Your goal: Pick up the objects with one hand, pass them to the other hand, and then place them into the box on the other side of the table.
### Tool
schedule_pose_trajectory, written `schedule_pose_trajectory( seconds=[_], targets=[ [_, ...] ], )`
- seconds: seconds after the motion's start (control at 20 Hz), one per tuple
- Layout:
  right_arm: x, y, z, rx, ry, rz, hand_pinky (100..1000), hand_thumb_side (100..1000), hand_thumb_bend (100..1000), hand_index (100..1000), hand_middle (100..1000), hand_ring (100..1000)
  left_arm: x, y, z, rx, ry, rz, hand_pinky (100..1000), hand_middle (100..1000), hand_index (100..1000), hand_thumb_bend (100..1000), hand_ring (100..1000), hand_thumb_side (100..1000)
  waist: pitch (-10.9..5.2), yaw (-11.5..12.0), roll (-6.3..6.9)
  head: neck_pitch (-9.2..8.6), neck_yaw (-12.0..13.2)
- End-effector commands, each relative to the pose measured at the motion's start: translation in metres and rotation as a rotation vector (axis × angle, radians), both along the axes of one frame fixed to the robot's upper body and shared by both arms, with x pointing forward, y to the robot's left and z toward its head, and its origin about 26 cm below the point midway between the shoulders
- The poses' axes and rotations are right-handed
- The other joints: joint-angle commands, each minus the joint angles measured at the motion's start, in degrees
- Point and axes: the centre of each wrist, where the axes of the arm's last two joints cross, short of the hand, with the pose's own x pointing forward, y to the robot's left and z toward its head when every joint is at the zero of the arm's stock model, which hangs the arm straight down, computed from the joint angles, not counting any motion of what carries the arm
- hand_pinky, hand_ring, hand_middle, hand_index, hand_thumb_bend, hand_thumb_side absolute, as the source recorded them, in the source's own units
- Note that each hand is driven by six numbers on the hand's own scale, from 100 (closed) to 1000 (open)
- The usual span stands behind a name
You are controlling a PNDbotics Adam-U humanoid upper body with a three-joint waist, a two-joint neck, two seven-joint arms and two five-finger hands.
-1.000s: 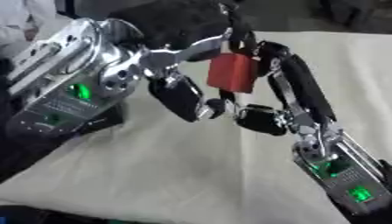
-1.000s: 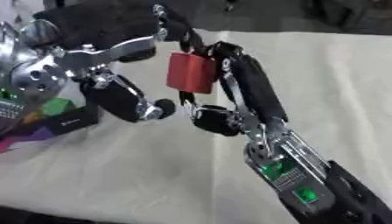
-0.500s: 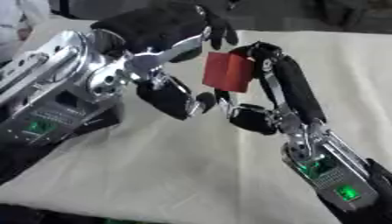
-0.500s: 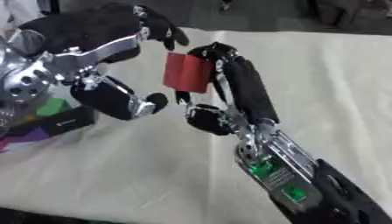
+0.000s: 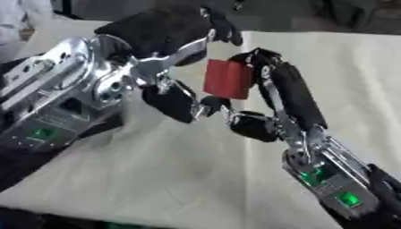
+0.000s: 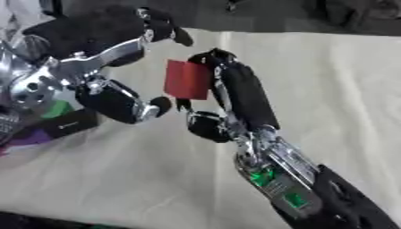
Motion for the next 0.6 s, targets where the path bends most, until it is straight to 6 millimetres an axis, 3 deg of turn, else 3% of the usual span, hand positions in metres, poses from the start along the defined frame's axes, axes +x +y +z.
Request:
schedule_pose_trajectory(
  seconds=[0.05, 0.45, 0.6],
  targets=[
    [-0.001, 0.001, 0.009, 0.000, -0.033, 0.008, 567, 100, 100, 563, 518, 501, 0.004, -0.003, 0.004, 0.023, -0.009, 0.016, 812, 787, 869, 406, 852, 166, -1.12, 0.1, 0.22, -0.17, 0.6],
    [-0.002, 0.004, 0.009, 0.002, -0.030, 0.002, 555, 100, 100, 572, 524, 498, 0.024, -0.009, -0.008, 0.052, -0.009, 0.051, 783, 736, 857, 390, 809, 164, -1.42, 0.0, 0.35, 0.90, 1.3],
    [-0.003, 0.005, 0.008, -0.009, -0.029, 0.011, 545, 100, 100, 570, 521, 495, 0.030, -0.011, -0.012, 0.047, -0.022, 0.055, 767, 695, 836, 337, 780, 165, -1.43, -0.1, 0.37, 1.06, 1.3]
  ],
)
